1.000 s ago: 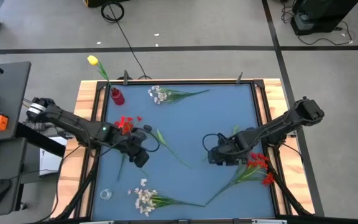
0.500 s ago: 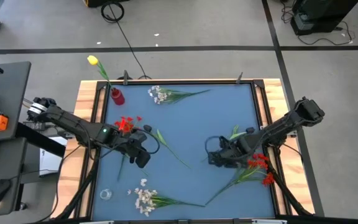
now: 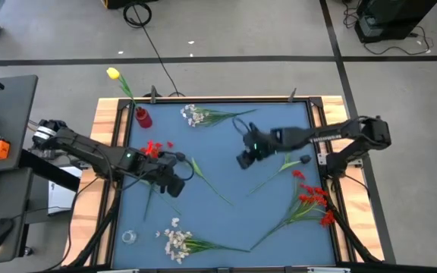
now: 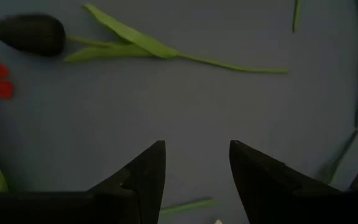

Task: Sort flowers into vase by color
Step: Put the top white flowers into the red vase

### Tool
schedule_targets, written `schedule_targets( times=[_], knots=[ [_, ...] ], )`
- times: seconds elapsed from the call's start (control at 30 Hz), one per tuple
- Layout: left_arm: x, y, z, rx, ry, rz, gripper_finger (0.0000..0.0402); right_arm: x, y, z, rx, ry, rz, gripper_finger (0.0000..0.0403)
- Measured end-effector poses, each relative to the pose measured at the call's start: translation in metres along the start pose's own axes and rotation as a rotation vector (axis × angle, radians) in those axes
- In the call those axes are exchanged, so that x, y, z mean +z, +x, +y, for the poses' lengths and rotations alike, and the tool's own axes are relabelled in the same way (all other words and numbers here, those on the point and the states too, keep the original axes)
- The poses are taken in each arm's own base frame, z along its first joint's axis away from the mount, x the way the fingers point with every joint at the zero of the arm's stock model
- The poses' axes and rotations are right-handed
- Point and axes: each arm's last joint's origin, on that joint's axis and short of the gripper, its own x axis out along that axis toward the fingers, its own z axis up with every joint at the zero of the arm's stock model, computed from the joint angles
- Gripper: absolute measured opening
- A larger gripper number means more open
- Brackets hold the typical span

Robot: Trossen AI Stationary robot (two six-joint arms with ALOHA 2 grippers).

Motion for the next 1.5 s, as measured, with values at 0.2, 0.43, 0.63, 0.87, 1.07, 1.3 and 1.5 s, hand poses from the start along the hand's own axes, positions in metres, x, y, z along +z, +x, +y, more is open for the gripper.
schedule_targets(
  times=[0.2,0.43,0.63,0.87,1.07,1.3,1.5],
  knots=[
    [0.024,0.004,0.006,-0.001,-0.082,-0.092,0.0183,0.054,-0.01,-0.044,-0.036,-0.287,-0.081,0.0185],
    [0.053,0.006,0.013,-0.027,-0.19,-0.218,0.0183,0.106,0.012,-0.082,-0.08,-0.563,0.003,0.0185],
    [0.066,0.007,0.021,-0.016,-0.271,-0.264,0.0183,0.135,0.04,-0.094,-0.131,-0.652,0.078,0.0185],
    [0.071,0.007,0.024,-0.011,-0.321,-0.286,0.0183,0.156,0.067,-0.099,-0.145,-0.746,0.109,0.0185],
    [0.071,0.007,0.024,-0.01,-0.336,-0.286,0.0183,0.177,0.085,-0.102,-0.154,-0.81,0.149,0.0185],
    [0.07,0.007,0.025,-0.002,-0.343,-0.282,0.0183,0.195,0.103,-0.108,-0.164,-0.813,0.184,0.0185],
    [0.069,0.007,0.026,0.012,-0.34,-0.274,0.0183,0.195,0.113,-0.119,-0.162,-0.786,0.225,0.0164]
  ],
)
